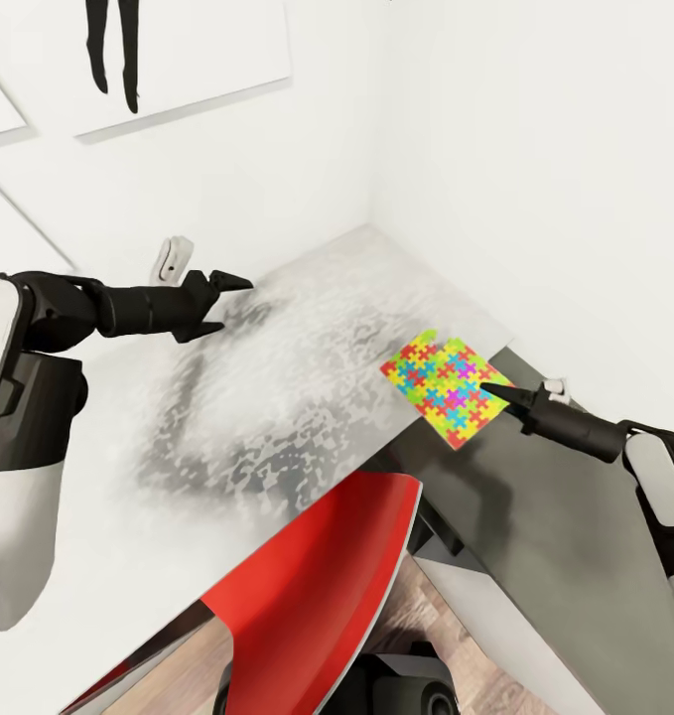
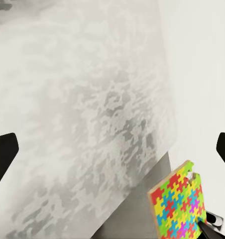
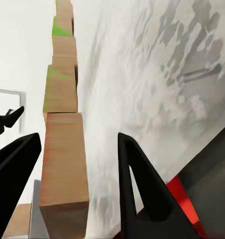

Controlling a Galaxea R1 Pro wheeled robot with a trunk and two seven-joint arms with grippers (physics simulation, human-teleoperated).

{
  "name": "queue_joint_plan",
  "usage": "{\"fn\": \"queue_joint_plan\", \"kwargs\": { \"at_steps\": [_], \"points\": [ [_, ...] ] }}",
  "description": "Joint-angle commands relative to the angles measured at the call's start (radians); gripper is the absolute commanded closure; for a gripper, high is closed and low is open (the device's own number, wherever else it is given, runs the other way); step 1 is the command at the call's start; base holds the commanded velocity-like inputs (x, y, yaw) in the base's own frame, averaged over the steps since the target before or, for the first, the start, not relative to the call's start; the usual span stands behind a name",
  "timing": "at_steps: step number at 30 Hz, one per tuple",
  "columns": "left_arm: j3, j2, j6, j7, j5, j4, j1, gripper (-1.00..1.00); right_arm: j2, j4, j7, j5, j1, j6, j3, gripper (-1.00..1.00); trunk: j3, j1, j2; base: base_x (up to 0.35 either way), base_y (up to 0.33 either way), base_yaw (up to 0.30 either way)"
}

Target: Put all the toys in the child's room - the three board games (two on the bed and one on the table), the two jigsaw puzzles on the table, and the tennis ball on the table - inside the toy box on the table in the child's room.

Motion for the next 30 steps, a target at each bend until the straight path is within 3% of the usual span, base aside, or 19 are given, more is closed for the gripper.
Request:
{"fn": "queue_joint_plan", "kwargs": {
  "at_steps": [1,12,20,30],
  "points": [
    [0.000,0.000,0.000,0.009,0.009,0.000,-0.001,-1.00,0.000,0.000,0.006,0.007,-0.001,0.003,-0.001,1.00,-0.001,0.001,-0.002,0.000,0.000,0.000],
    [0.029,0.000,0.001,-0.014,0.008,-0.001,0.023,-1.00,-0.007,-0.060,0.003,0.009,0.016,0.020,-0.049,1.00,0.013,0.001,-0.002,-0.070,0.000,0.000],
    [0.047,0.000,-0.001,-0.016,0.008,0.000,0.026,-1.00,-0.008,-0.105,-0.003,0.011,0.016,0.020,-0.057,1.00,0.025,0.001,-0.002,-0.082,0.000,0.000],
    [0.068,-0.001,0.000,-0.018,0.008,-0.001,0.024,-1.00,-0.008,-0.157,-0.068,0.007,-0.001,0.020,-0.059,1.00,0.040,0.001,-0.002,-0.016,0.000,0.000]
  ]
}}
